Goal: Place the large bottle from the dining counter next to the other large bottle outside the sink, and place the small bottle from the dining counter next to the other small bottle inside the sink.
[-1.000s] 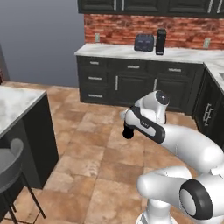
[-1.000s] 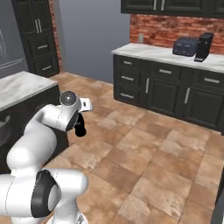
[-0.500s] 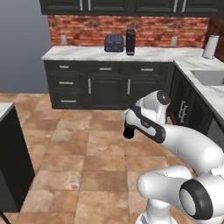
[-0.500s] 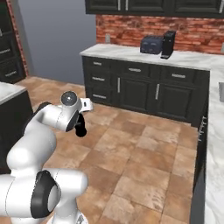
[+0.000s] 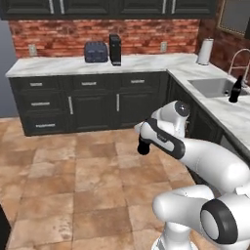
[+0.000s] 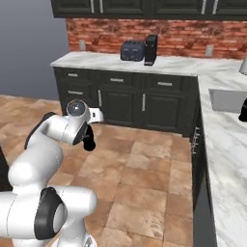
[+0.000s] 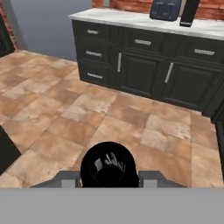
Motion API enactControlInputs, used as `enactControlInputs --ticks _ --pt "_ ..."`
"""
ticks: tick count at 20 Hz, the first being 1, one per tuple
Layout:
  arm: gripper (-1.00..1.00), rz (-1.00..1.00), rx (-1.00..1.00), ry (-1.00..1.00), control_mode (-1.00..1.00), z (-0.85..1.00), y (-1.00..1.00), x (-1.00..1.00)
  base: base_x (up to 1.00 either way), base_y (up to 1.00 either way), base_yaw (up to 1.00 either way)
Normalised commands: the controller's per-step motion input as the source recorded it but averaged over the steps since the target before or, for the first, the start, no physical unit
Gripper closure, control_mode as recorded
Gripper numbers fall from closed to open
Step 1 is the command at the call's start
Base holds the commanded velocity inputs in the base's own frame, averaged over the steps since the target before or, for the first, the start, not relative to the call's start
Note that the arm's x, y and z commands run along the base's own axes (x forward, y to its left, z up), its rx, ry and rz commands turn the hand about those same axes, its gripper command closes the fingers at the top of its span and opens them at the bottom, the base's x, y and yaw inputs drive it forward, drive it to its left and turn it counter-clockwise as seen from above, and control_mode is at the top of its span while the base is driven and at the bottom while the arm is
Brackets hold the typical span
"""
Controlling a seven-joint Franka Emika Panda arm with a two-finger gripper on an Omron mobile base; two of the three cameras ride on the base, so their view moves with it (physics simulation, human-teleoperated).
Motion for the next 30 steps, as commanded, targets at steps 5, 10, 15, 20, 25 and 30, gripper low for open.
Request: enactControlInputs --ticks 5,10,15,20,25,30 --pt "1.00 0.00 0.00 0.00 1.00 0.00 0.00 0.00 0.37 0.47 -0.41" --pt "1.00 0.00 0.00 0.00 1.00 0.00 0.00 0.00 0.39 0.63 -0.42" --pt "1.00 0.00 0.00 0.00 1.00 0.00 0.00 0.00 0.56 0.54 -0.40" --pt "1.00 0.00 0.00 0.00 1.00 0.00 0.00 0.00 0.72 0.54 -0.39" --pt "1.00 0.00 0.00 0.00 1.00 0.00 0.00 0.00 0.58 0.46 -0.40" --pt "1.00 0.00 0.00 0.00 1.00 0.00 0.00 0.00 0.45 0.36 -0.41"
